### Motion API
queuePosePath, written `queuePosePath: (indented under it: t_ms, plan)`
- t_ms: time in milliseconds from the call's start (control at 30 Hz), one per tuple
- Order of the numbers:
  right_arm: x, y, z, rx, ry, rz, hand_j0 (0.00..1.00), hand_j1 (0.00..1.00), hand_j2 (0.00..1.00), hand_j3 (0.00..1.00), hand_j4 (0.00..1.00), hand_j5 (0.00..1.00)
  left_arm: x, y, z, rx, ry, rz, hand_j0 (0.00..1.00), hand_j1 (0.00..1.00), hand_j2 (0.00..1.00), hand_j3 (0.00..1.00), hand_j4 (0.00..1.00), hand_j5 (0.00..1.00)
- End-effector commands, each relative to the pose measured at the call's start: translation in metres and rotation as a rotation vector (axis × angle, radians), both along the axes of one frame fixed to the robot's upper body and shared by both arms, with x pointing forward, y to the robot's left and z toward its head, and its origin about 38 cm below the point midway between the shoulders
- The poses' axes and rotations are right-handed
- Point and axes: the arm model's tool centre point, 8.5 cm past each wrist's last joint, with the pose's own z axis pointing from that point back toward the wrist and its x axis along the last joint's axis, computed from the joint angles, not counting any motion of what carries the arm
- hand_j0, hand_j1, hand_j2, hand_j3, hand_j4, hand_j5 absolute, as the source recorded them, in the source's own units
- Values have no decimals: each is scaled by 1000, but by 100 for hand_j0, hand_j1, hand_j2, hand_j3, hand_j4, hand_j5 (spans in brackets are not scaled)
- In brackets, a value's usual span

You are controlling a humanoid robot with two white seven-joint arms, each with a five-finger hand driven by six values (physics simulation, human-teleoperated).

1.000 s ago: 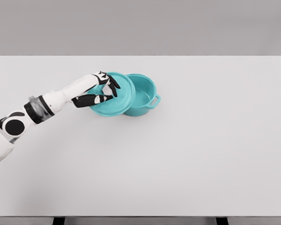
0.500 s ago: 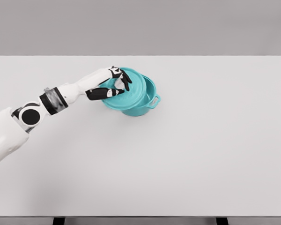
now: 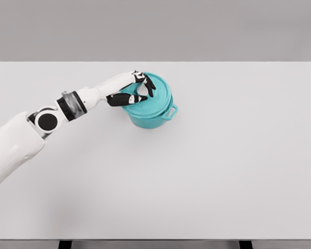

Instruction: Cover the pot with left arm

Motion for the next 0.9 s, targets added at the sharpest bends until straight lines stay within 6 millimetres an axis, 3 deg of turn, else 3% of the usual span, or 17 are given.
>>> queuePosePath:
  t_ms: [0,867]
  plan:
    - [0,0,0,1,0,1,100,100,100,100,100,100,0,0,-3,-1,11,3,39,39,39,39,39,39]
    - [0,0,0,0,0,0,100,100,100,100,100,100,12,-6,-8,28,30,12,40,40,40,40,40,40]
